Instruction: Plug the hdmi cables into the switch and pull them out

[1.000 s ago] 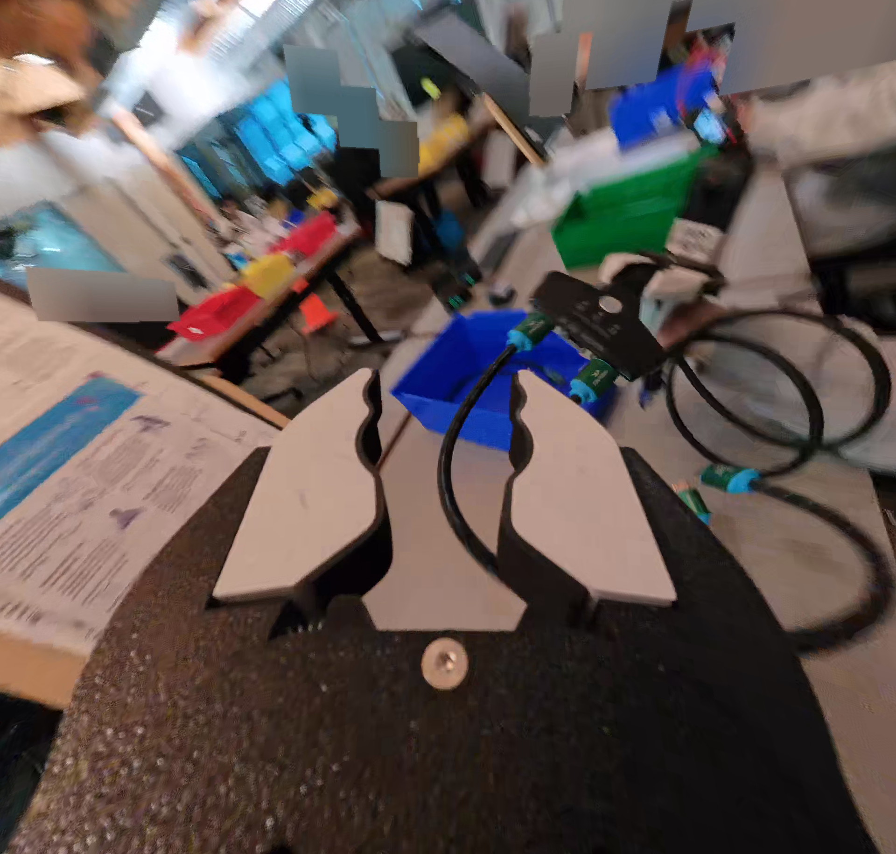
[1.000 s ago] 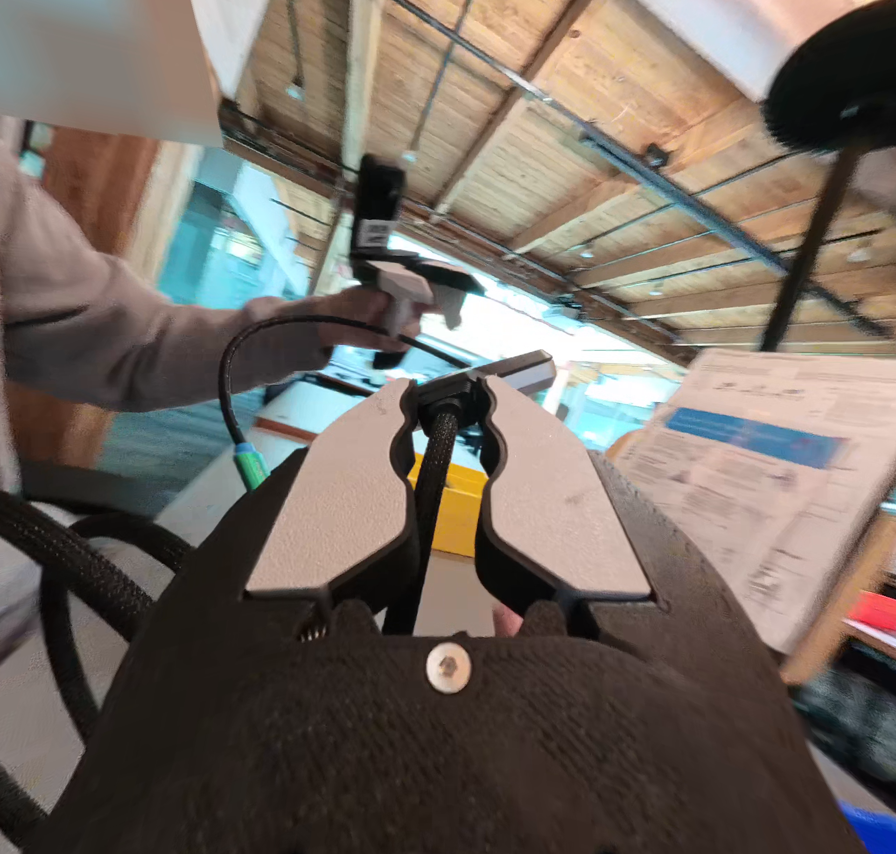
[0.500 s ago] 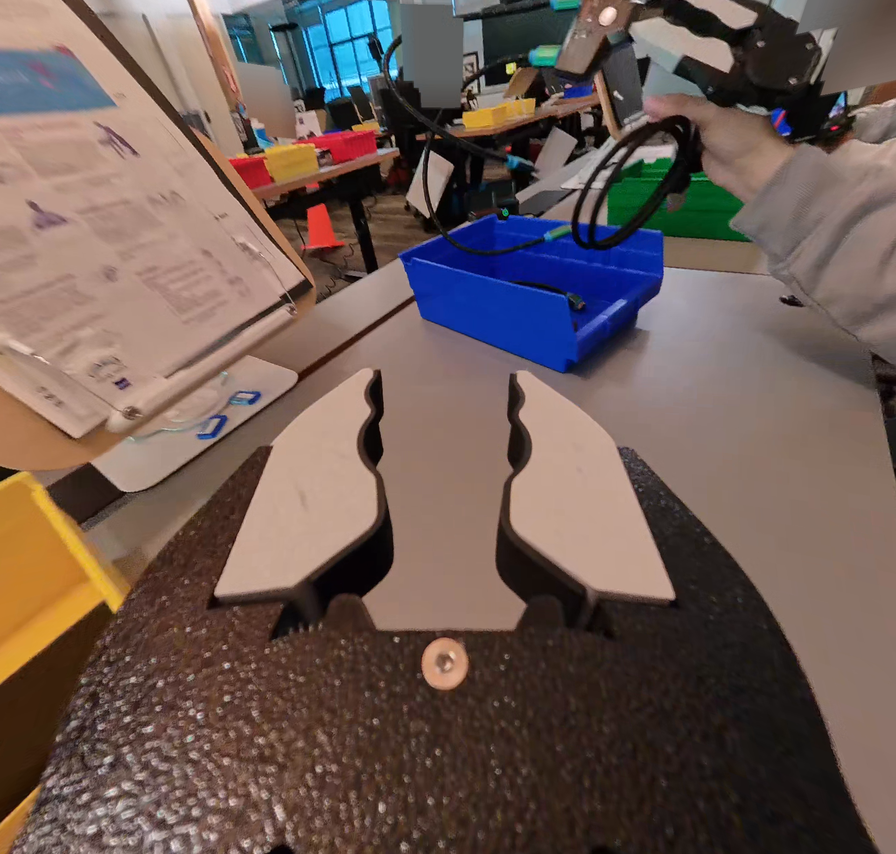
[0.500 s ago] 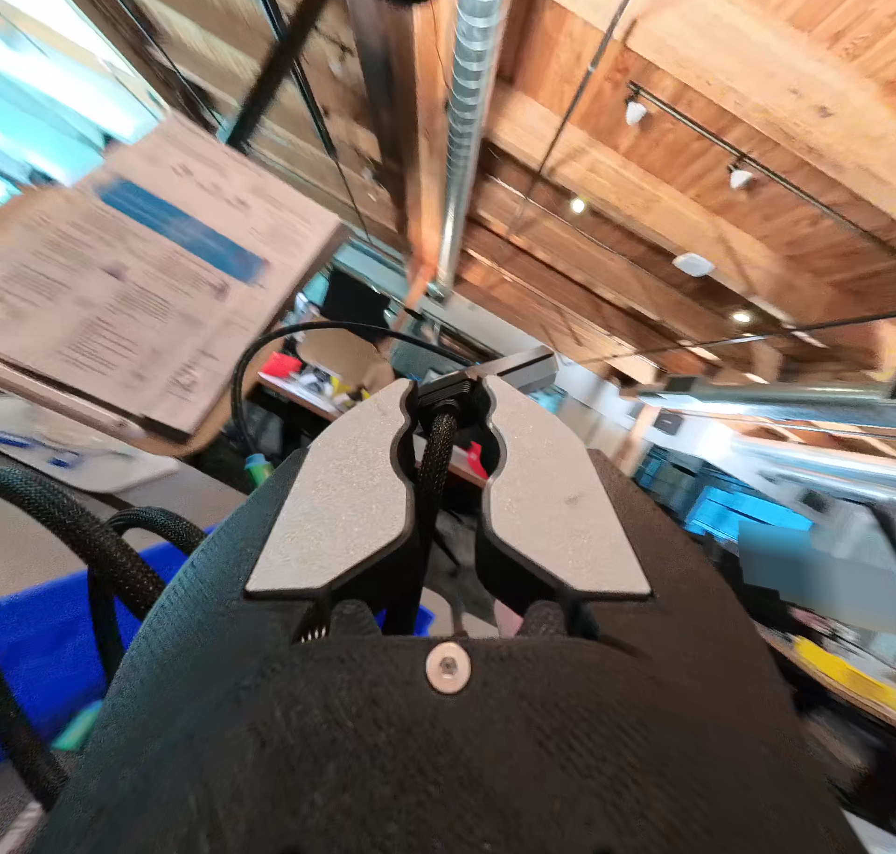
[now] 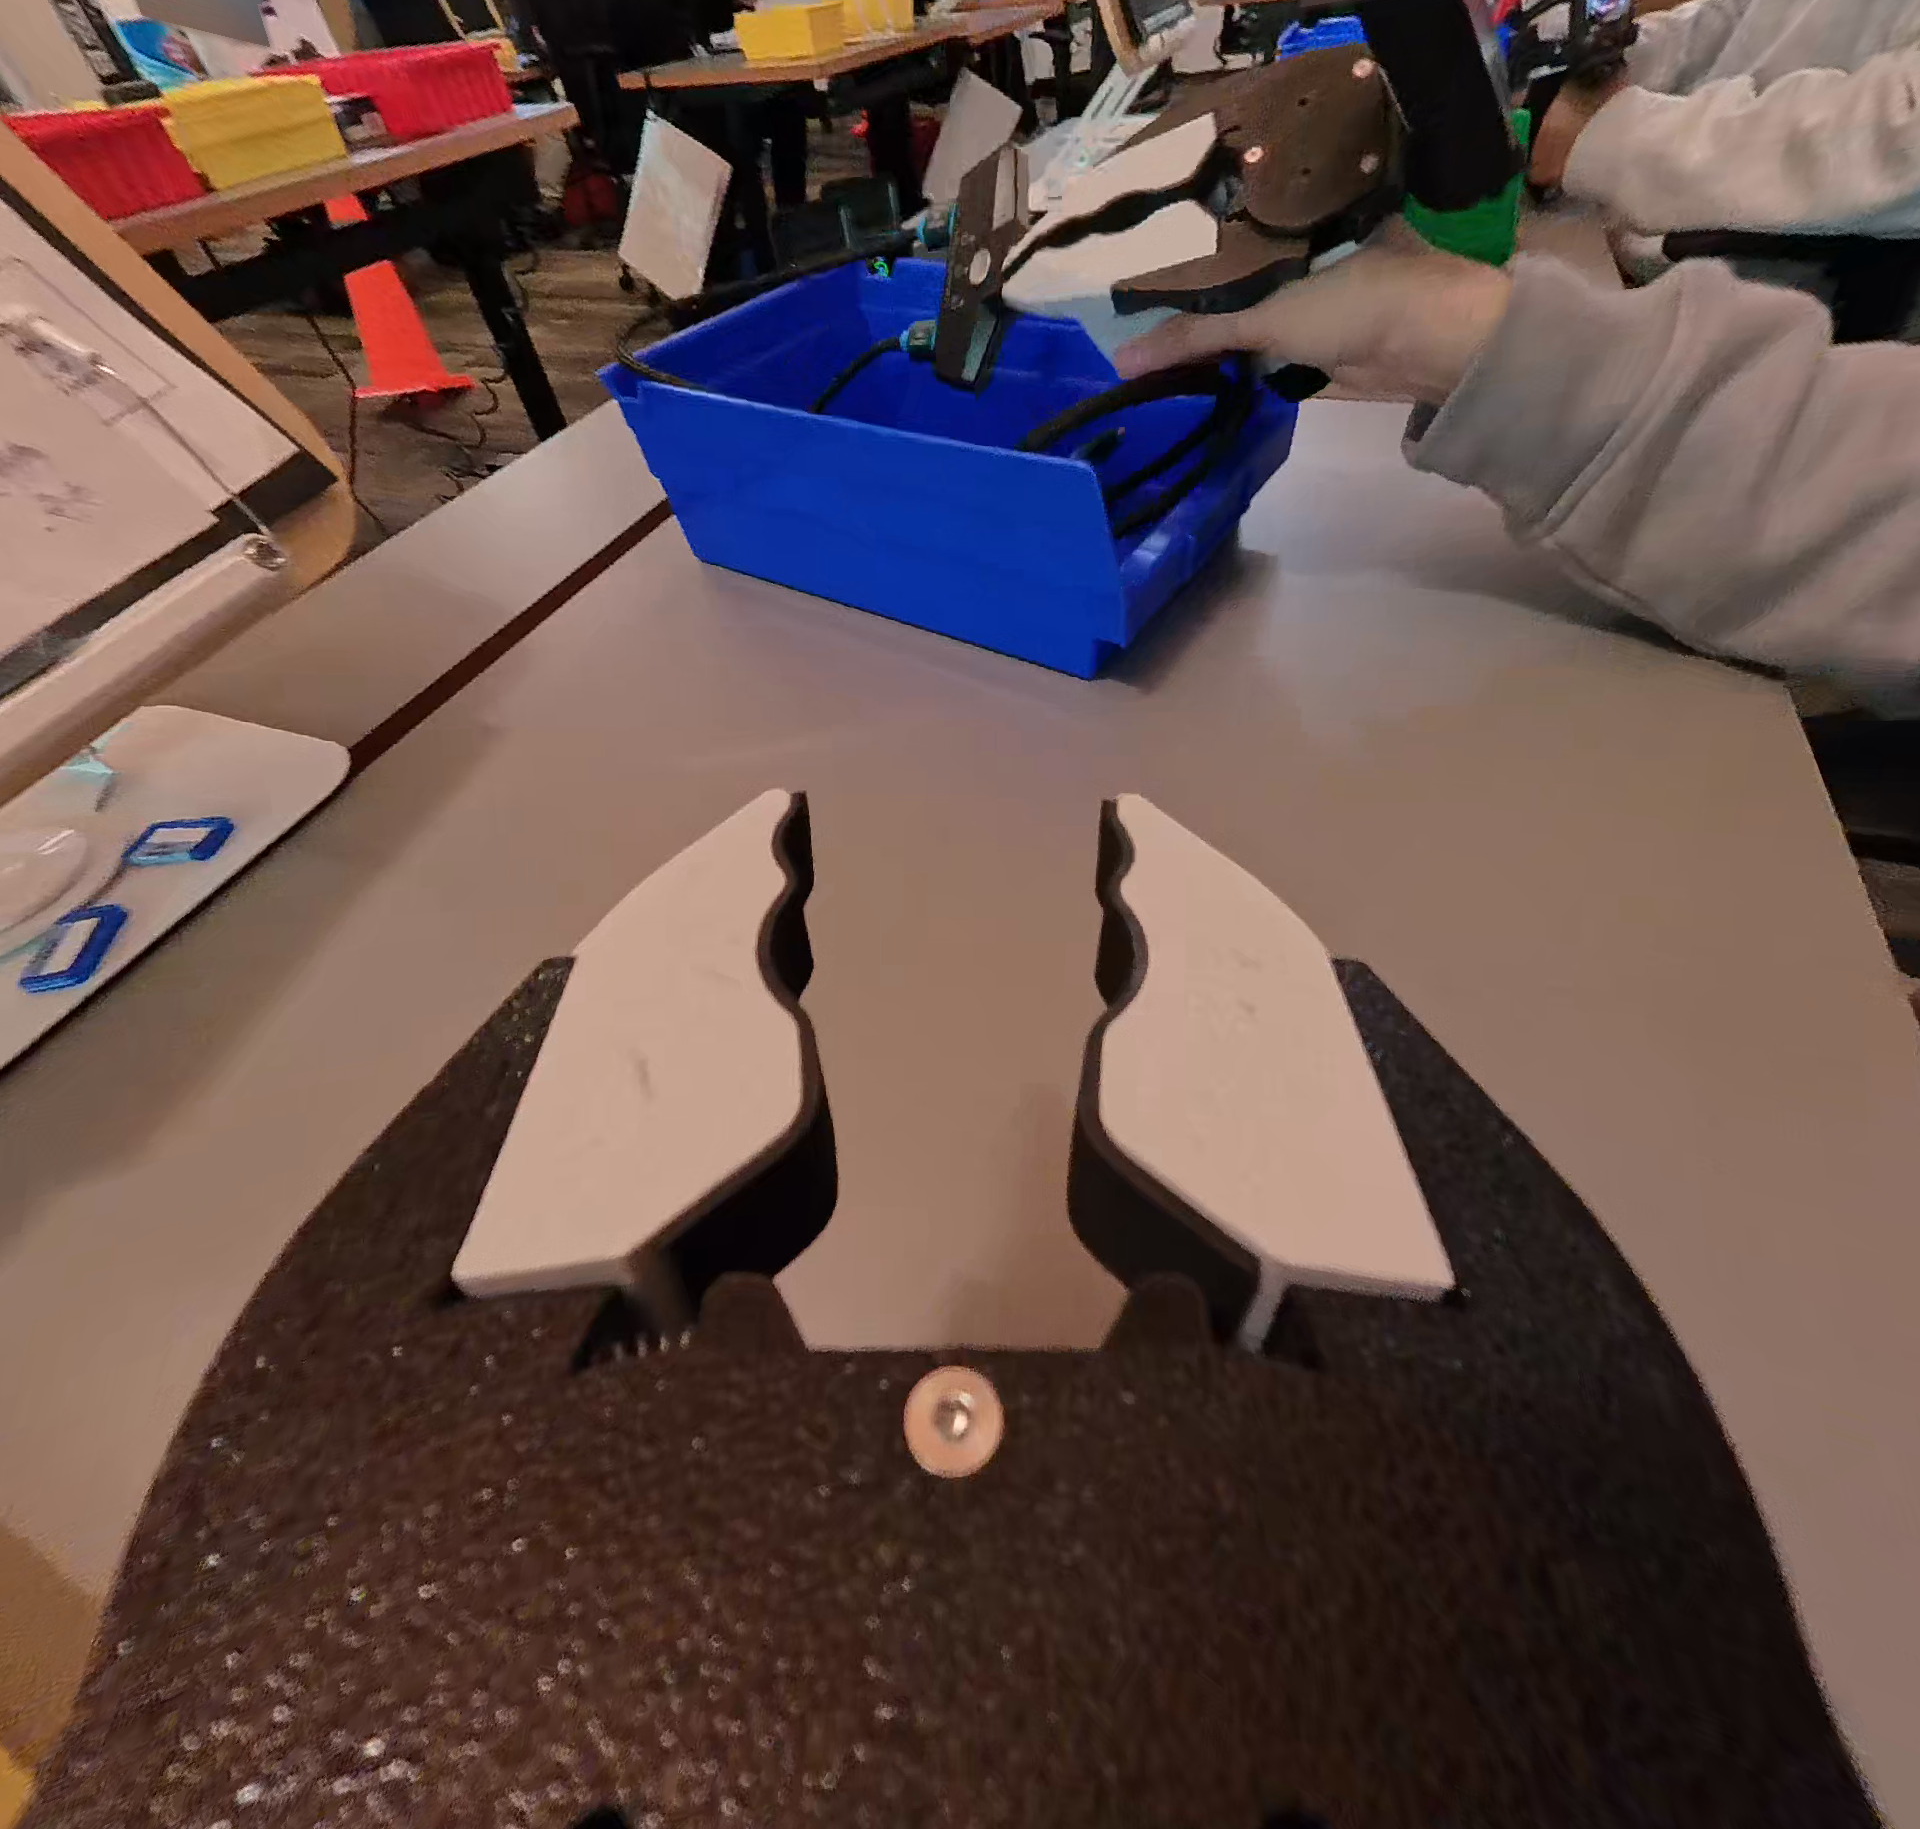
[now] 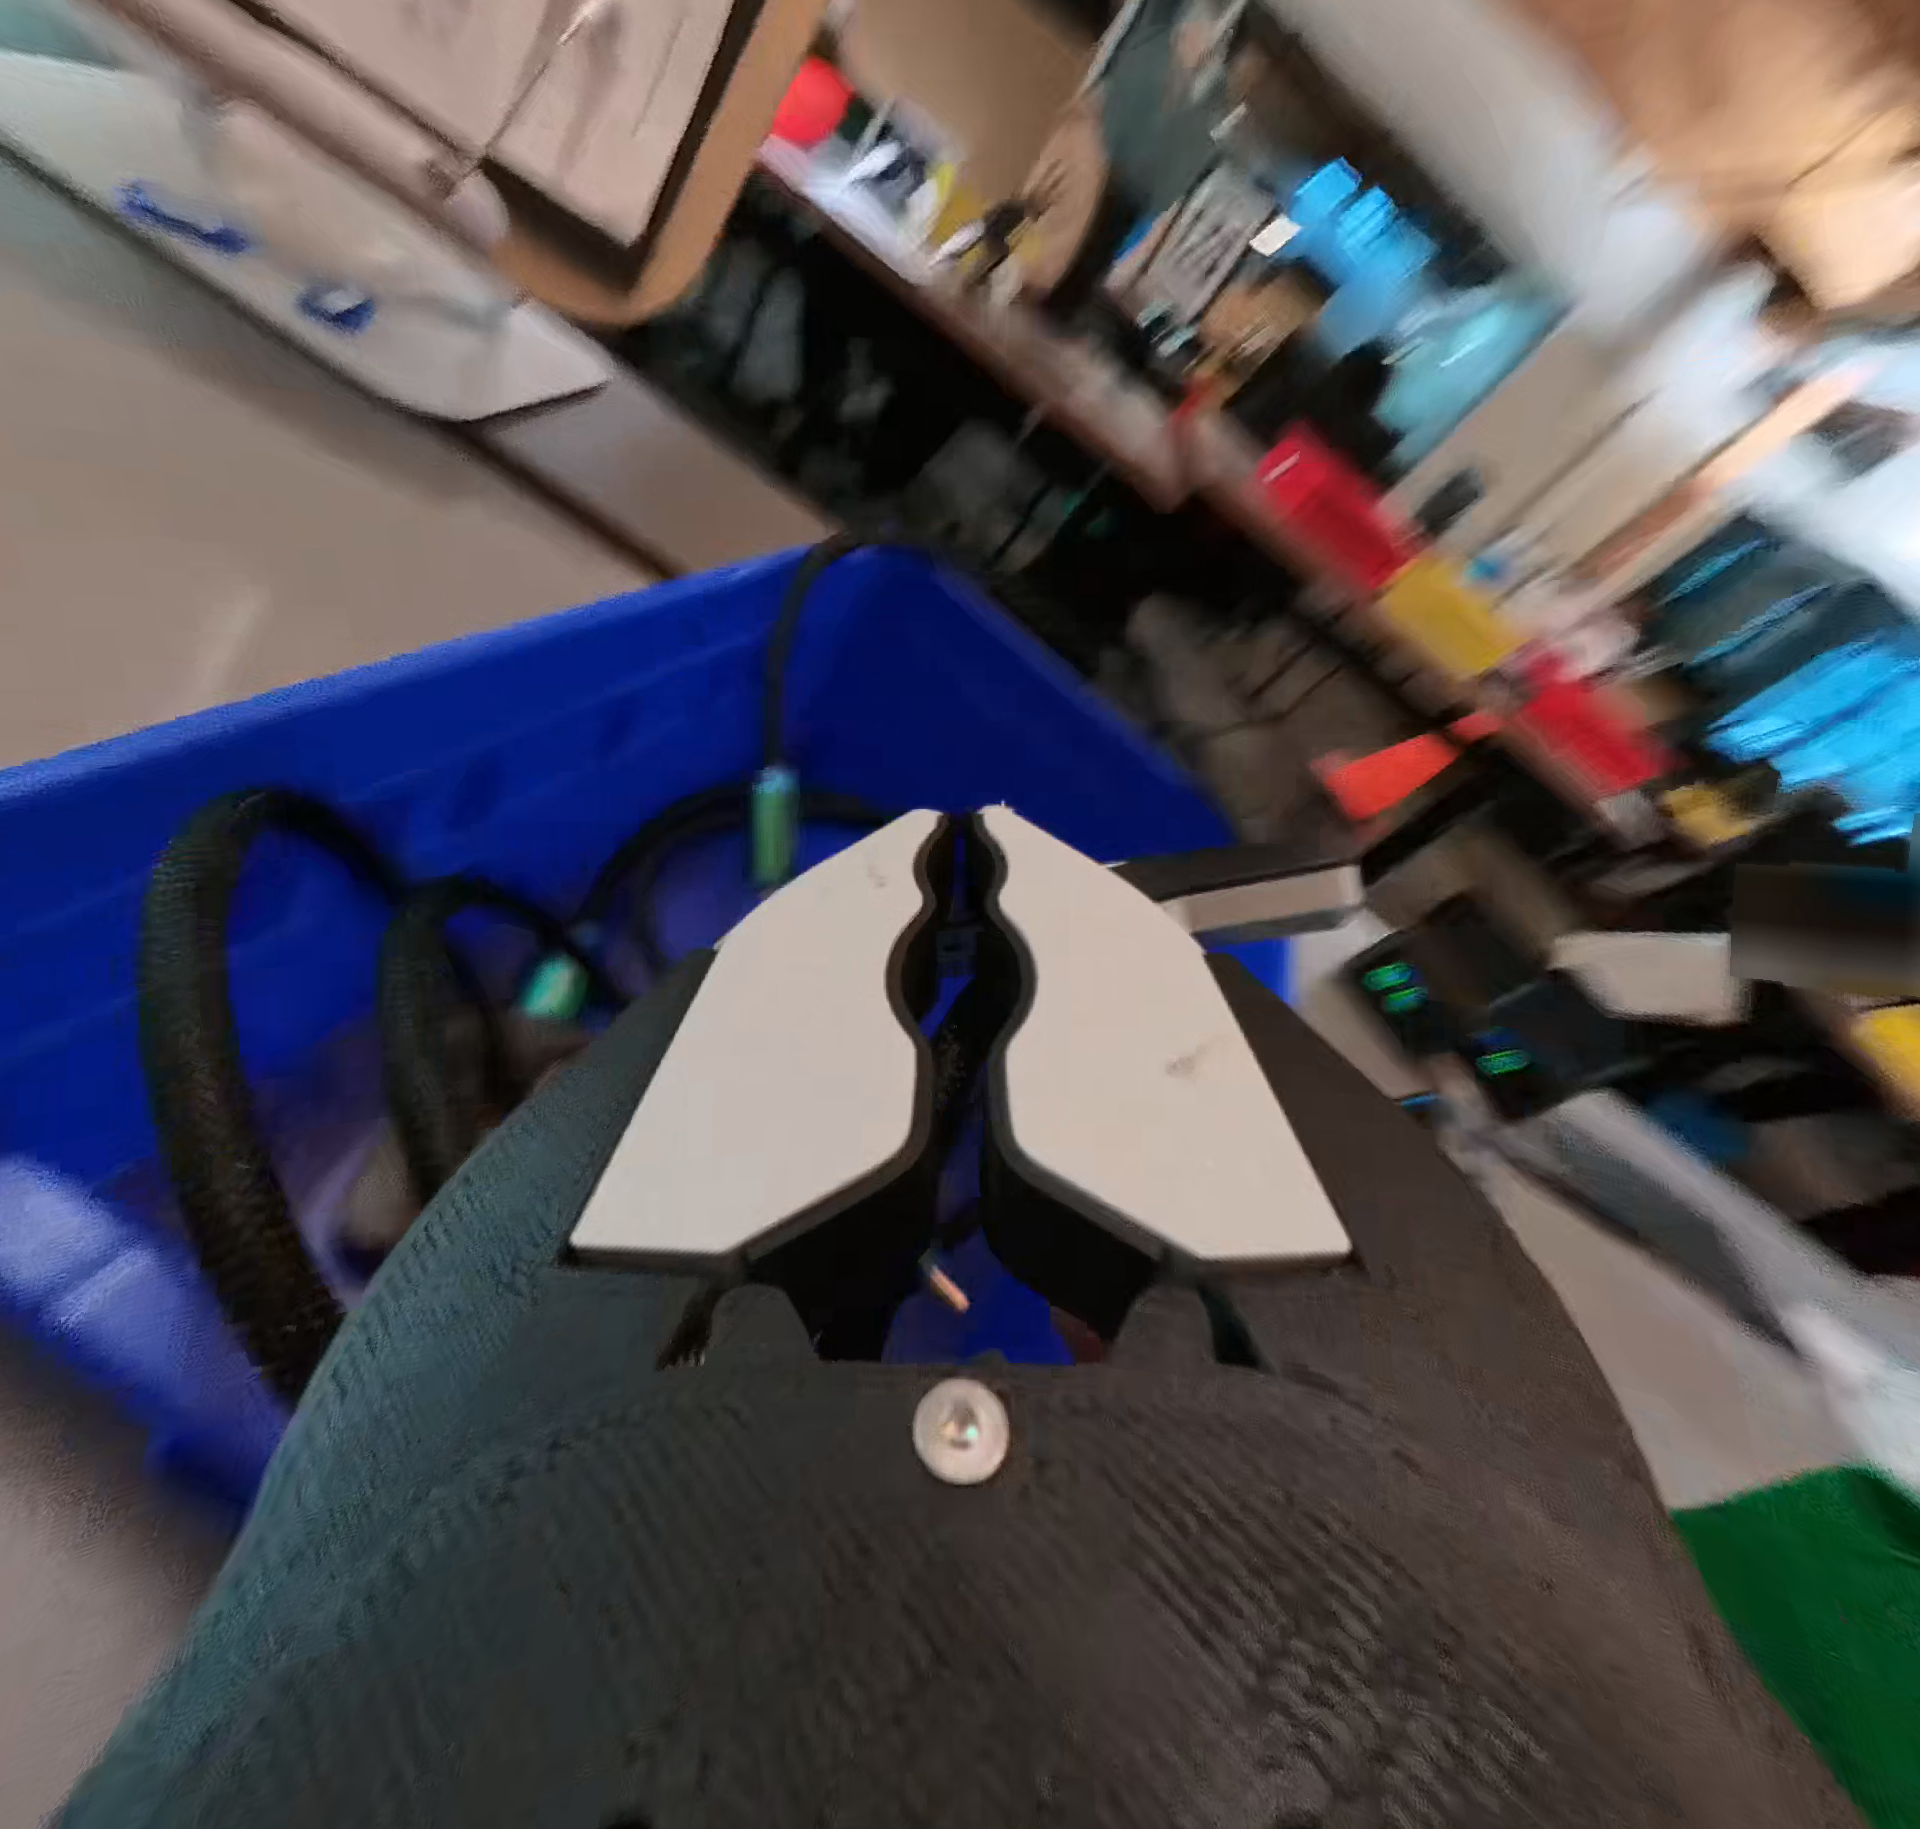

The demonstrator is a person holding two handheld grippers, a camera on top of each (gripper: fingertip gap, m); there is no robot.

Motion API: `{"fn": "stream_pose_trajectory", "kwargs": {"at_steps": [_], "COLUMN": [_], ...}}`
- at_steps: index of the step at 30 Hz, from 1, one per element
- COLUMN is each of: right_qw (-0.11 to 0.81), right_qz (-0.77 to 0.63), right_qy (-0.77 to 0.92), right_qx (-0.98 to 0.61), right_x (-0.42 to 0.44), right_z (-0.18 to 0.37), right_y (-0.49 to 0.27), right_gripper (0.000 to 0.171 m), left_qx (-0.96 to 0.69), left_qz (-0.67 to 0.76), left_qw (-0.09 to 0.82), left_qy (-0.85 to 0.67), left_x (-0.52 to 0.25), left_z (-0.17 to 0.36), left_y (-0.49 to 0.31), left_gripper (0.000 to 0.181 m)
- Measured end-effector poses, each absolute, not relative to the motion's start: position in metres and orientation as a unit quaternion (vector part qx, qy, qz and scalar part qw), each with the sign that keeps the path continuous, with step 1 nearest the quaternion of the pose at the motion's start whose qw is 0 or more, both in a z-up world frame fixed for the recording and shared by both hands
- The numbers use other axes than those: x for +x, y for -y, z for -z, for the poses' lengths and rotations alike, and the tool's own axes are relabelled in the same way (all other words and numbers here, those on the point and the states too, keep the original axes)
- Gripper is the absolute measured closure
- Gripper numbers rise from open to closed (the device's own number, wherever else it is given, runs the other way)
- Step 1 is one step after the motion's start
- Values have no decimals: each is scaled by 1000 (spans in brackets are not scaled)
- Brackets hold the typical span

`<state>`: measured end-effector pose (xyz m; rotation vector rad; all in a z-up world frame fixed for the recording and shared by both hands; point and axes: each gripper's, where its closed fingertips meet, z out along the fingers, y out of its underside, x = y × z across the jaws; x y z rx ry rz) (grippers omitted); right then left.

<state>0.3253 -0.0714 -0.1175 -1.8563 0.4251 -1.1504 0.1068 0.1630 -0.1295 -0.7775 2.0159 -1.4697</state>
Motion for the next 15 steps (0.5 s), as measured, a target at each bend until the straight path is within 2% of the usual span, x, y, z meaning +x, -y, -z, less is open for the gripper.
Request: {"fn": "stream_pose_trajectory", "kwargs": {"at_steps": [2,4,6,12,15], "right_qw": [415,362,336,397,457], "right_qz": [388,401,406,396,327], "right_qy": [-165,-145,-131,-173,-206], "right_qx": [-807,-829,-840,-809,-801], "right_x": [320,322,322,296,262], "right_z": [143,145,139,89,84], "right_y": [70,84,96,129,135], "right_gripper": [159,146,144,133,118], "left_qx": [-283,-280,-276,-265,-264], "left_qz": [545,553,565,572,571], "left_qw": [246,228,212,178,163], "left_qy": [-750,-751,-748,-756,-760], "left_x": [111,115,118,115,110], "left_z": [137,141,144,156,164], "left_y": [-156,-147,-137,-110,-96], "left_gripper": [129,129,129,129,128]}}
